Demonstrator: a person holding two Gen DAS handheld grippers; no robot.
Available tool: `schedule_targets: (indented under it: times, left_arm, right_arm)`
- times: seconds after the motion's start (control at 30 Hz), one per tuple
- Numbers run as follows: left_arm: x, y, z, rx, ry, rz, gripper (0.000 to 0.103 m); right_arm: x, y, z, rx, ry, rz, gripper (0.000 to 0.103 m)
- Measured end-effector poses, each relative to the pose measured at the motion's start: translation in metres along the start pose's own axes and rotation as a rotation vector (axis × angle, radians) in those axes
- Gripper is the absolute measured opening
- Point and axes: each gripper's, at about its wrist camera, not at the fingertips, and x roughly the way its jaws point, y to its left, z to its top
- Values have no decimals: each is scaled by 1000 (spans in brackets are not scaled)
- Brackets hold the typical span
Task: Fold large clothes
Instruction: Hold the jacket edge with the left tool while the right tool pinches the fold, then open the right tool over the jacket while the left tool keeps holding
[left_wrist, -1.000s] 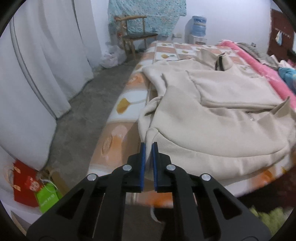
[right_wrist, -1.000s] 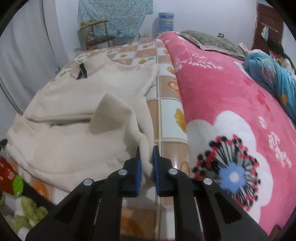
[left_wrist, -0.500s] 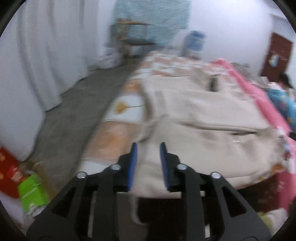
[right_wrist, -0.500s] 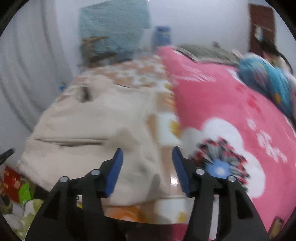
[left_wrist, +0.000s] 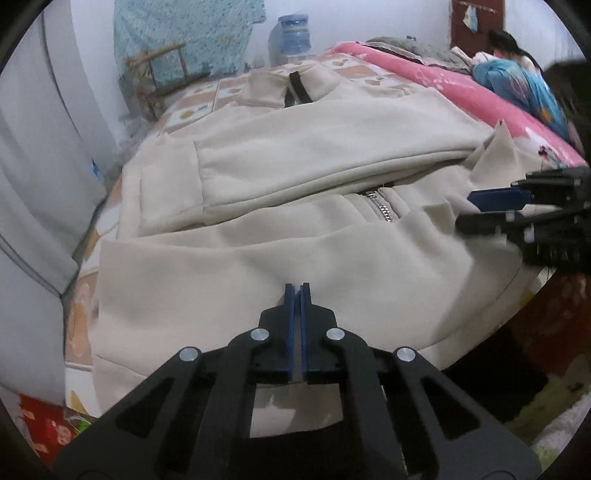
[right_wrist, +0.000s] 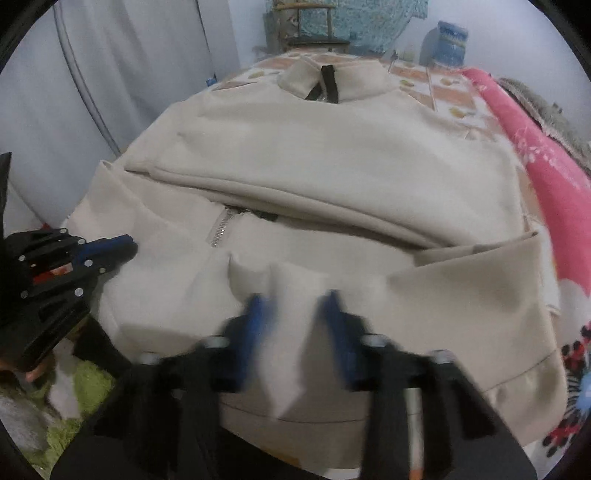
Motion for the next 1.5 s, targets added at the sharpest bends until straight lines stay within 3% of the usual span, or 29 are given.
schedule_targets:
  times: [0.1,0.23,0.3,0.43,0.53,0.73,0.9,1.07,1.13,1.23,1.37,1.5]
  left_arm:
    - [-20,0,4,10,-77,23,1]
    - [-43,7,18,2,-166,63,1]
    - [-29,11,21,-18,-157,67,1]
    - [-16,12,23,-51,-149,67,1]
    - [-19,10,25,-27,-191,113,1]
    - [15,-6,11,43,-152,193,1]
    - [15,-8,11,47,-142,210,2]
    - [16,-10,12,51,-138,228,2]
    - [16,-10,12,45,-136,225,2]
    - [15,-8,13,39,-130,213,3]
    - [3,13,11,-22,-124,164,5]
    - [0,67,-2,-157,-93,281,5]
  right_arm:
    - [-10,-9,3,54,-15,28,5]
    - [-52,-3,19,55,-155,3,5]
    - [-50,-3,24,52,-172,-6,5]
    - [-15,-12,29,83,-121,-18,5]
    - [-19,-6,34,55,-158,-53,5]
    - [21,-1,31,3,-136,-128,6]
    - [4,7,25,-71,-156,-186,16]
    - [-25,13,23,-72,-218,-79,18]
    - [-13,17,21,-70,-179,-33,17]
    - [16,16,17,-46,-99,-46,17]
    - [18,6,17,18,-108,1,17]
    - [19,5,15,23,-118,12,17]
